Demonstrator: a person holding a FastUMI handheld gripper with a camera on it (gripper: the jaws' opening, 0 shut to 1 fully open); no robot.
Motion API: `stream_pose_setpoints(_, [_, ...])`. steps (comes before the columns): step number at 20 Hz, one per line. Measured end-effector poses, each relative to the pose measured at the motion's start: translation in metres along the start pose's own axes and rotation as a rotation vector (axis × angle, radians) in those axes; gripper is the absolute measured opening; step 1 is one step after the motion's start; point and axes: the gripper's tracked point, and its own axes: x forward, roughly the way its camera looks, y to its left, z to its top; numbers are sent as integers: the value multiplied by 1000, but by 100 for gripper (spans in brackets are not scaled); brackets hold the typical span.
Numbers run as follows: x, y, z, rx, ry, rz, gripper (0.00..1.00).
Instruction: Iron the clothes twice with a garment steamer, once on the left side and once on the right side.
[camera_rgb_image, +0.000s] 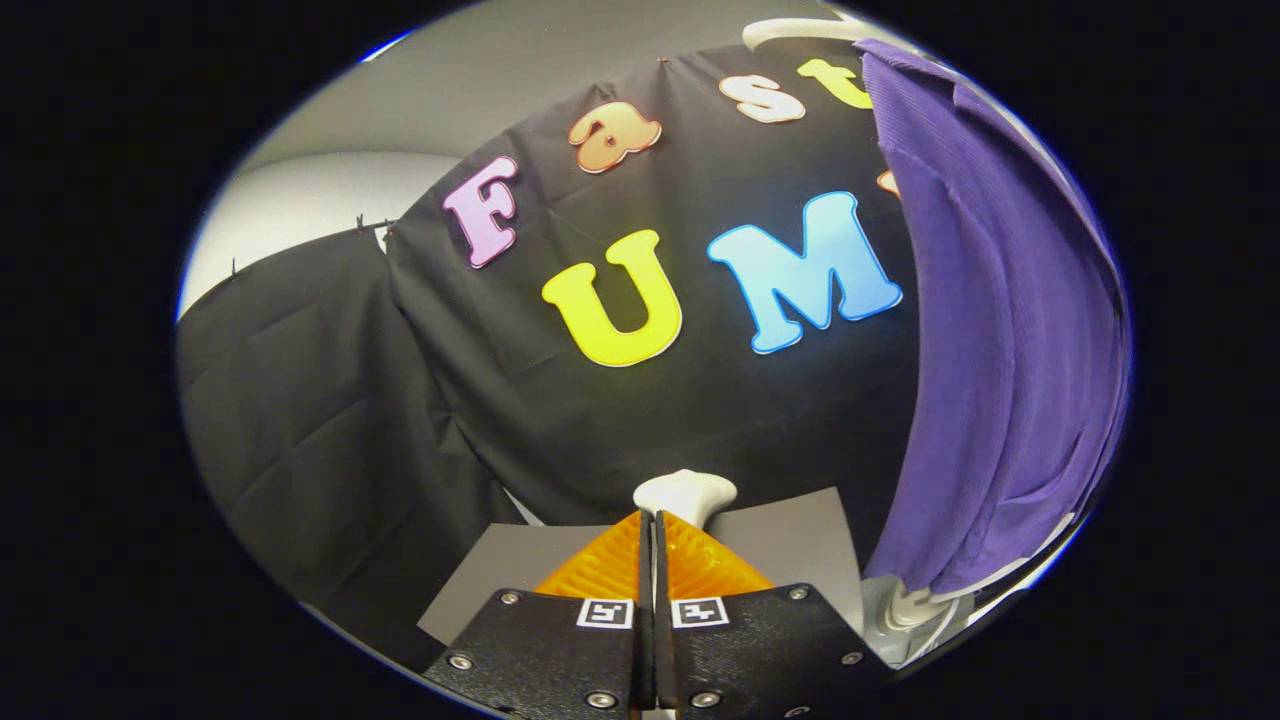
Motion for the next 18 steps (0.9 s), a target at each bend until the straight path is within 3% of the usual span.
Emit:
stream_pose_setpoints(3, [2, -3, -39, -49, 130, 11, 0])
stream_pose_setpoints(5, [5, 6, -61, -53, 201, 66, 38])
stream_pose_setpoints(8, [23, 7, -76, -78, 244, 59, 96])
stream_pose_setpoints(12, [64, 3, -94, -78, 324, 41, 95])
stream_pose_setpoints(16, [95, -3, -109, 73, 395, 65, 94])
stream_pose_setpoints(17, [98, 2, -112, 111, 413, 88, 93])
stream_pose_setpoints(18, [99, 4, -115, 133, 433, 104, 83])
